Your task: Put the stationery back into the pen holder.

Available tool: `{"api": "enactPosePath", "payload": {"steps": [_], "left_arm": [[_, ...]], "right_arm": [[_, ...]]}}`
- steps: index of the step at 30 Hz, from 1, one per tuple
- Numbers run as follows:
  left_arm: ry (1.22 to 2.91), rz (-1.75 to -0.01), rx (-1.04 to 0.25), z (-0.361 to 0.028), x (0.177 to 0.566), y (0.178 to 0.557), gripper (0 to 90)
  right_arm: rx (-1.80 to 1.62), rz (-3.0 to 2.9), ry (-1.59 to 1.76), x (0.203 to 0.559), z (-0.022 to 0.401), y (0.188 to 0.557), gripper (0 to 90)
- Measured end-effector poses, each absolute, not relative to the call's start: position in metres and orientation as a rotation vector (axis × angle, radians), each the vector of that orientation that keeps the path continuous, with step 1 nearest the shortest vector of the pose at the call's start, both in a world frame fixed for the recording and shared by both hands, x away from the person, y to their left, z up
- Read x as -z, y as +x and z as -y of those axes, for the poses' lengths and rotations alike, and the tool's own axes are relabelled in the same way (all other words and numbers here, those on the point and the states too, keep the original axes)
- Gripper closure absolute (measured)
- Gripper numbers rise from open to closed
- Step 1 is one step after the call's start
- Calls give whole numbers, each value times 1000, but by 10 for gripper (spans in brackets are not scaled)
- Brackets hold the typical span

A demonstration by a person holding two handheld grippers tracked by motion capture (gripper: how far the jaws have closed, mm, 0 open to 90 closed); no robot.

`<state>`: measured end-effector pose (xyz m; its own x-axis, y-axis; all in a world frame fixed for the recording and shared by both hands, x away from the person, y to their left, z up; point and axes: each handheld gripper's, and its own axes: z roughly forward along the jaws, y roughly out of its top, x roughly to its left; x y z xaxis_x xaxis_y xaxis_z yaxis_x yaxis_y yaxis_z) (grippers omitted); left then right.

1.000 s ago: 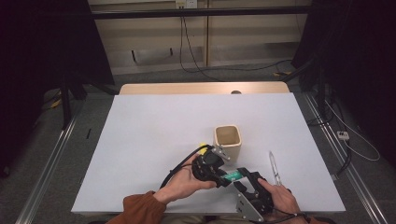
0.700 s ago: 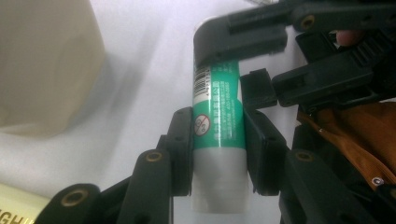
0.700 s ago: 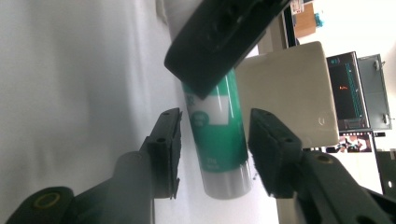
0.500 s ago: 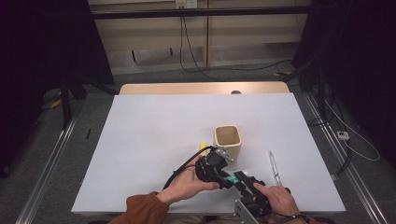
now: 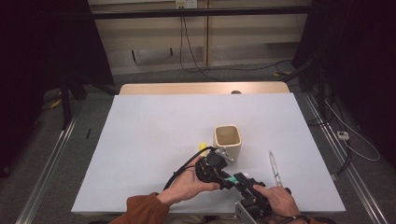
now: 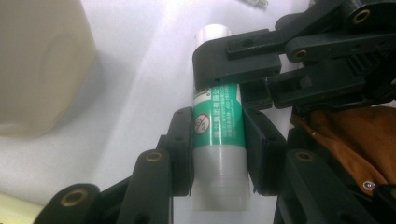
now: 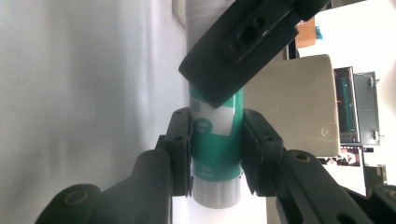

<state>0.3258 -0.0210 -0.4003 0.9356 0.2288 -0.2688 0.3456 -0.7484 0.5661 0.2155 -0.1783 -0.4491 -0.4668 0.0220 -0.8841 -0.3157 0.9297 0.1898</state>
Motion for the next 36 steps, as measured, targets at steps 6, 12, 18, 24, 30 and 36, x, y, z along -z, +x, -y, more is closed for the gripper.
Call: {"api": "enactPosePath", "payload": {"steps": [6, 12, 18, 24, 30, 36], "left_arm": [[2428, -420, 243, 19, 400, 326, 646], [2396, -425, 212, 8, 396, 327, 532], [2389, -463, 118, -8, 394, 325, 375], [2365, -488, 21, -30, 397, 323, 222], [2297, -564, -18, -49, 399, 329, 137], [2240, -576, -54, -66, 399, 333, 84]], "right_arm": [[-428, -2038, -163, 449, 180, 215, 673], [-437, -2071, -122, 449, 181, 216, 673], [-462, -2087, -48, 446, 184, 218, 673], [-512, -2122, 79, 443, 189, 222, 673], [-571, -2139, 179, 440, 194, 227, 673], [-684, -2150, 327, 434, 202, 232, 672]]}}
